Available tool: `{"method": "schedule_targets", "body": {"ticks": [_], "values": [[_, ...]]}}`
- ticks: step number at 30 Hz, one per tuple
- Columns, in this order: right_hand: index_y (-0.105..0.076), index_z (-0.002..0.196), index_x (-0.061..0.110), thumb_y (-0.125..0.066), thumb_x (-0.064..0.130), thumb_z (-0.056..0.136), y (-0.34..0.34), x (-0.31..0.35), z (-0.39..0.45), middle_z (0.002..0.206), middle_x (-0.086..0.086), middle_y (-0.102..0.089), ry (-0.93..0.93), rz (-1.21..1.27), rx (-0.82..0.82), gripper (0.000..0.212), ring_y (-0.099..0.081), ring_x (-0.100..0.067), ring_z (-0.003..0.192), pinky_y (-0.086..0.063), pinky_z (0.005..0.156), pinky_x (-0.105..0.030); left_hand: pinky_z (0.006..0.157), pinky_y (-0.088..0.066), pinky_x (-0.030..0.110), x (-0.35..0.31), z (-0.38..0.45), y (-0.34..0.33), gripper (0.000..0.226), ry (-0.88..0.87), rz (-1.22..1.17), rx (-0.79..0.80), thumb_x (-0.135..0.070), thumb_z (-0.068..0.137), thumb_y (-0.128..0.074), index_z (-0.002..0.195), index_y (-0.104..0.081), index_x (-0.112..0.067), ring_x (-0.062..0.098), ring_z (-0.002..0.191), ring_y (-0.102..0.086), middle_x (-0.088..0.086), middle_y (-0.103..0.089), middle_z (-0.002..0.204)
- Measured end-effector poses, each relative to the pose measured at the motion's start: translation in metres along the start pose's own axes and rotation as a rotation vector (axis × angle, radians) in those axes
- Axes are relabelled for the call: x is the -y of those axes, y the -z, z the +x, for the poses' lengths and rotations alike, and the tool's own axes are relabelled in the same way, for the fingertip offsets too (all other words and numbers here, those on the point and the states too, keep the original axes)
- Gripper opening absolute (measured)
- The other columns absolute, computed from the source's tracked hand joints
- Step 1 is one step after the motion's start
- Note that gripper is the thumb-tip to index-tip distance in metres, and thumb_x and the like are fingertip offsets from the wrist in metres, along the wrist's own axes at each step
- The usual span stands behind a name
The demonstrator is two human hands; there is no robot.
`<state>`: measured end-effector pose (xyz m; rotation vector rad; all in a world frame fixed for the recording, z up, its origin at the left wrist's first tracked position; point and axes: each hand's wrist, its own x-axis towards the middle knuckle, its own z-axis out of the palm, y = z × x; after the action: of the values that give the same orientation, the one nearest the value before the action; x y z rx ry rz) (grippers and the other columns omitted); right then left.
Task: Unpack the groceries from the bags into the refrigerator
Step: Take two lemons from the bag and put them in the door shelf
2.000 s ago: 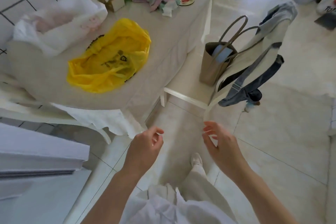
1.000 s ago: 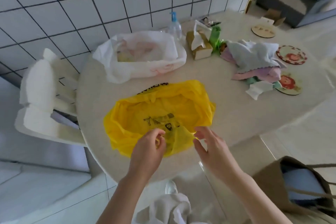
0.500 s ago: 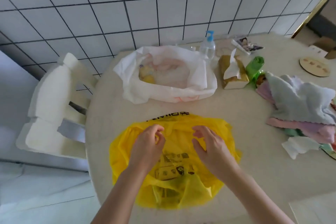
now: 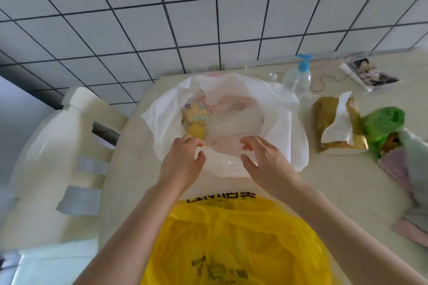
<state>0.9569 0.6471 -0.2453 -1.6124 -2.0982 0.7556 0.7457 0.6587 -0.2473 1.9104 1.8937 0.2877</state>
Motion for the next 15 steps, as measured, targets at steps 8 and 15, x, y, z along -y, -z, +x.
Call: {"method": "schedule_targets", "body": {"ticks": [8,15], "values": [[-0.046,0.131,0.011,-0.048,0.019,0.096,-0.035,-0.014,0.094,0.124,-0.007,-0.054,0.077,-0.098,0.185,0.037,-0.052,-0.026,0.111,-0.046,0.089,-0.037,0.095,-0.045,0.036,0.051,0.092,-0.01,0.03,-0.007,0.194,0.033,-0.018,0.094,-0.05,0.123,-0.055,-0.012,0.02,0.129,-0.035,0.002,-0.051,0.127],[-0.049,0.124,0.006,-0.056,0.022,0.09,-0.086,0.001,0.152,0.122,-0.012,-0.05,0.196,-0.258,0.31,0.038,-0.047,-0.036,0.109,-0.046,0.091,-0.044,0.1,-0.042,0.043,0.08,0.133,-0.029,0.061,-0.009,0.365,0.011,-0.02,0.085,-0.061,0.139,-0.039,-0.002,0.031,0.135,-0.036,0.014,-0.046,0.142]]}}
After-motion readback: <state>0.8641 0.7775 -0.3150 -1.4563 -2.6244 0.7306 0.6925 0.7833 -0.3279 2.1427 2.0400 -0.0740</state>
